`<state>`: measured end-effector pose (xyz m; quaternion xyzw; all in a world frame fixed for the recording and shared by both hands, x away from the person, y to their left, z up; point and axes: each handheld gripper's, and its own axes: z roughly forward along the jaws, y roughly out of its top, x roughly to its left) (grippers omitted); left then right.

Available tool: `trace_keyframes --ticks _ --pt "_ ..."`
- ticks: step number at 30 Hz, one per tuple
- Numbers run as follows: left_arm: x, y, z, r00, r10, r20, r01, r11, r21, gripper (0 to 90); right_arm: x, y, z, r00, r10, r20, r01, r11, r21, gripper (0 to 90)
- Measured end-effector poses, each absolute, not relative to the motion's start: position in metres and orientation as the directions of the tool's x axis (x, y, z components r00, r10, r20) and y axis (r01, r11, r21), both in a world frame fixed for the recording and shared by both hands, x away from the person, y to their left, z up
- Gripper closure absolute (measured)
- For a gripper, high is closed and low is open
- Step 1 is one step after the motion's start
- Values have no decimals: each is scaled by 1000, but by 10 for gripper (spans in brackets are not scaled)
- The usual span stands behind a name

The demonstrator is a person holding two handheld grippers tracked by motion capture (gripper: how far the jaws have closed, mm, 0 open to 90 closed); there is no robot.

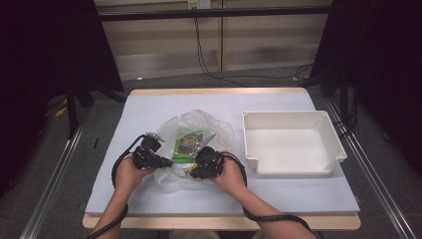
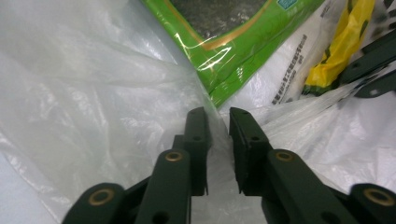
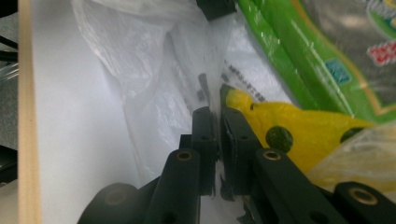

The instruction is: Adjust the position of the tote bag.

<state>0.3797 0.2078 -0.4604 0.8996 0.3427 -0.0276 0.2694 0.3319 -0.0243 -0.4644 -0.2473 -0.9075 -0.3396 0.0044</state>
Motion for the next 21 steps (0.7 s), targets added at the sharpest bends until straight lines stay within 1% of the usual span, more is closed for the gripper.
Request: trace_keyframes --ticks 2,4,6,9,11,13,17,21 --pt "380 209 -461 774 591 -225 618 -631 468 793 332 -24 -457 -878 447 171 446 636 629 817" --pt "378 207 -462 746 620 -245 649 -591 480 812 333 -23 -448 -882 446 151 431 633 644 806" --pt "378 208 -462 744 620 -248 650 -586 484 826 333 -21 -443 -884 447 136 421 637 646 781" --pt "378 207 -462 747 617 -246 647 -591 482 840 338 -20 -439 -889 447 98 396 644 654 670" --pt "378 207 -463 745 619 -248 648 -586 486 846 343 -19 -441 -887 453 85 395 651 649 654" --pt "381 210 -461 782 584 -219 610 -643 463 850 347 -20 -447 -887 455 81 397 658 640 639" --pt "382 212 -462 777 587 -228 616 -636 465 856 346 -30 -458 -872 480 93 430 662 614 617" --pt "382 213 -461 770 592 -237 626 -631 458 864 342 -38 -463 -864 499 75 437 666 604 598"
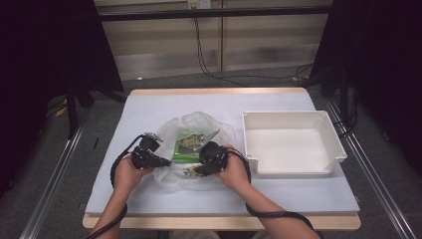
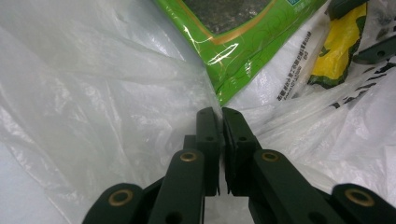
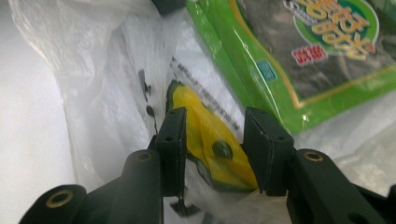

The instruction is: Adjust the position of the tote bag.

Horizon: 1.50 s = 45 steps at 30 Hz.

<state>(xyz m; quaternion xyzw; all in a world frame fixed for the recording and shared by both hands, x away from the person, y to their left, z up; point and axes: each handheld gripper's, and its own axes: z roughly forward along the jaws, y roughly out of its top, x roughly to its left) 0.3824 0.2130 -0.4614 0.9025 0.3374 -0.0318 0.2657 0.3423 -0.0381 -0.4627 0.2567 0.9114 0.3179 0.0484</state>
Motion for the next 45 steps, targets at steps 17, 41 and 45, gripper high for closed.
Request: trace_keyframes --ticks 17,41,45 --pt "383 222 -462 757 605 -245 642 -621 450 889 329 -66 -468 -791 596 137 560 616 555 899" --pt "384 218 -437 751 596 -285 647 -577 498 739 335 -58 -438 -810 563 167 534 588 607 778" --pt "385 218 -424 753 603 -265 640 -575 510 692 339 -56 -432 -812 560 167 528 581 619 776"
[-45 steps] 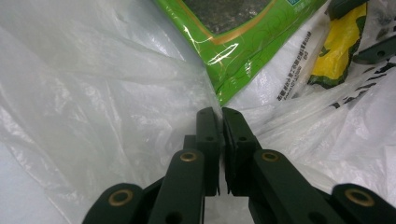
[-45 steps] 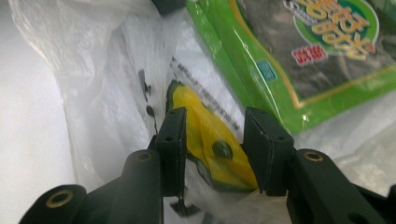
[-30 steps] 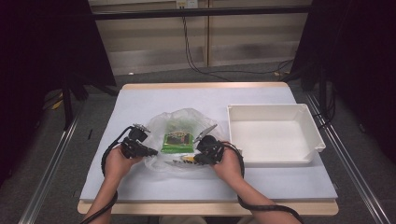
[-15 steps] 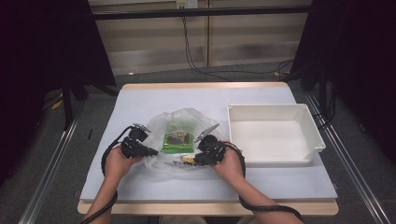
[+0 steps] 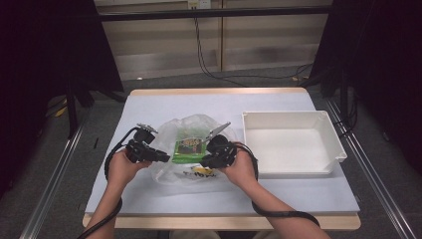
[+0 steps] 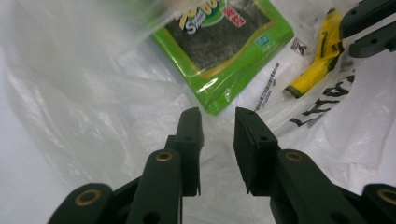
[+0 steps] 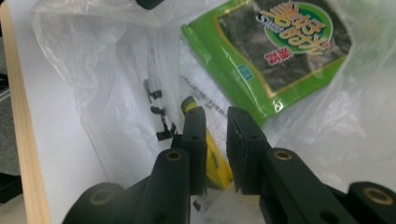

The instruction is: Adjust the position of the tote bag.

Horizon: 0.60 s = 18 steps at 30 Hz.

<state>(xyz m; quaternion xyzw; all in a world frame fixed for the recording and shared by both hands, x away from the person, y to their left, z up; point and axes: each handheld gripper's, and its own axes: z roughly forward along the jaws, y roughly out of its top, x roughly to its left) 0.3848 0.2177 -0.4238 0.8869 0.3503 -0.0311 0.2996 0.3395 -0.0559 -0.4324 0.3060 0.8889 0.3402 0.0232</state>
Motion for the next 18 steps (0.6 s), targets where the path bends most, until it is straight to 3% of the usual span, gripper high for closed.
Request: trace_keyframes --ticks 9,12,18 --pt "393 210 -418 771 592 -235 613 -592 523 695 350 -51 -424 -809 570 143 525 591 612 825" --pt "398 207 -419 772 594 -225 609 -591 528 734 357 -51 -423 -796 586 152 541 576 613 879" --pt "408 196 -417 775 599 -203 599 -592 540 794 376 -50 -421 -769 619 160 569 548 613 899"
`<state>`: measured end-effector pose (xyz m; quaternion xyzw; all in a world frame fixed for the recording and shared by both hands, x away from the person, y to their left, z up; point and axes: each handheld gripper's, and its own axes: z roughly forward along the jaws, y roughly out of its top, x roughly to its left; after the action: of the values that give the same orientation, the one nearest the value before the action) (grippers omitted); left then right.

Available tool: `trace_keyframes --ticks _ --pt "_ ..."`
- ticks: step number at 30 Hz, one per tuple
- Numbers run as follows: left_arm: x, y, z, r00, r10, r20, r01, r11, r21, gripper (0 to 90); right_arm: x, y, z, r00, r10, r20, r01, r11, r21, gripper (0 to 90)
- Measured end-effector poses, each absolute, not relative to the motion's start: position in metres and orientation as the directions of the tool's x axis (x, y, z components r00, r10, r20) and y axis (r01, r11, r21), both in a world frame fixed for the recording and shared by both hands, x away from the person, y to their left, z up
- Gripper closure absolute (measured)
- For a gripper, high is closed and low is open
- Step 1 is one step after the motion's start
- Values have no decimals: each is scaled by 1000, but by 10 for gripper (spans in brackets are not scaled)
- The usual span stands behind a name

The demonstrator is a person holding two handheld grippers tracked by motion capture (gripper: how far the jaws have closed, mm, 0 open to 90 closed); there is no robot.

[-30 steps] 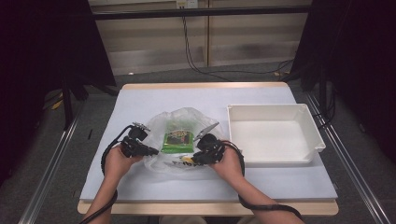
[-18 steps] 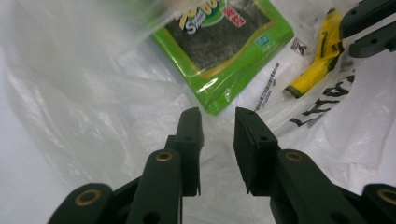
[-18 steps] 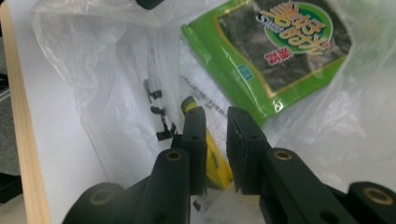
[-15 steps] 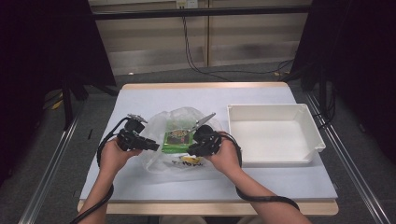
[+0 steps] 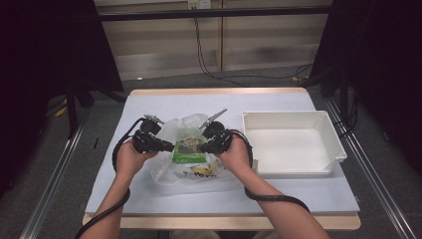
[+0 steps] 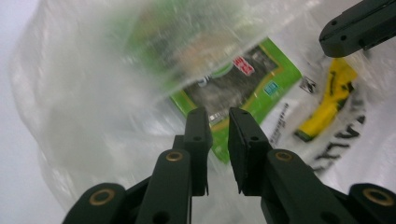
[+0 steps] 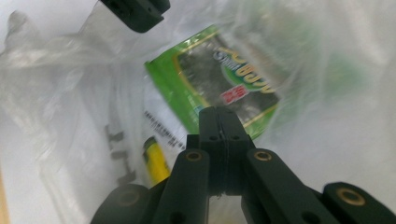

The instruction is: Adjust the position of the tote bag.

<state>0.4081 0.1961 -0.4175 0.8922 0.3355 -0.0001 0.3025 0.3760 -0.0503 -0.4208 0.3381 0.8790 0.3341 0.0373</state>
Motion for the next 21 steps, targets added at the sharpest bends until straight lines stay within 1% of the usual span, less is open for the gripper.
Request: trace_keyframes --ticks 7,10,11,12,14,16,18,19,21 --pt "422 188 -421 778 598 -194 596 -603 531 782 394 -52 -424 -740 652 166 600 526 603 899" --pt "429 185 -426 764 622 -175 609 -605 513 782 401 -53 -425 -719 671 182 620 500 604 899" --pt "429 183 -428 733 656 -180 634 -563 531 782 404 -54 -426 -722 670 174 614 504 607 899" --pt "433 185 -428 731 663 -165 634 -569 523 782 405 -55 -426 -713 677 182 624 494 606 899" --pt "438 186 -431 706 687 -171 655 -542 526 783 410 -57 -428 -702 686 193 635 479 606 899" --pt "442 190 -431 714 683 -154 650 -563 511 787 415 -58 -430 -687 694 215 650 456 608 898" --pt "443 190 -434 685 709 -168 670 -523 526 801 420 -59 -432 -678 702 219 657 445 609 898" --pt "445 193 -434 695 702 -155 664 -544 513 811 421 -59 -434 -679 702 214 654 445 612 898" --pt "446 195 -435 688 707 -162 670 -533 517 826 425 -59 -436 -674 707 213 656 442 611 898"
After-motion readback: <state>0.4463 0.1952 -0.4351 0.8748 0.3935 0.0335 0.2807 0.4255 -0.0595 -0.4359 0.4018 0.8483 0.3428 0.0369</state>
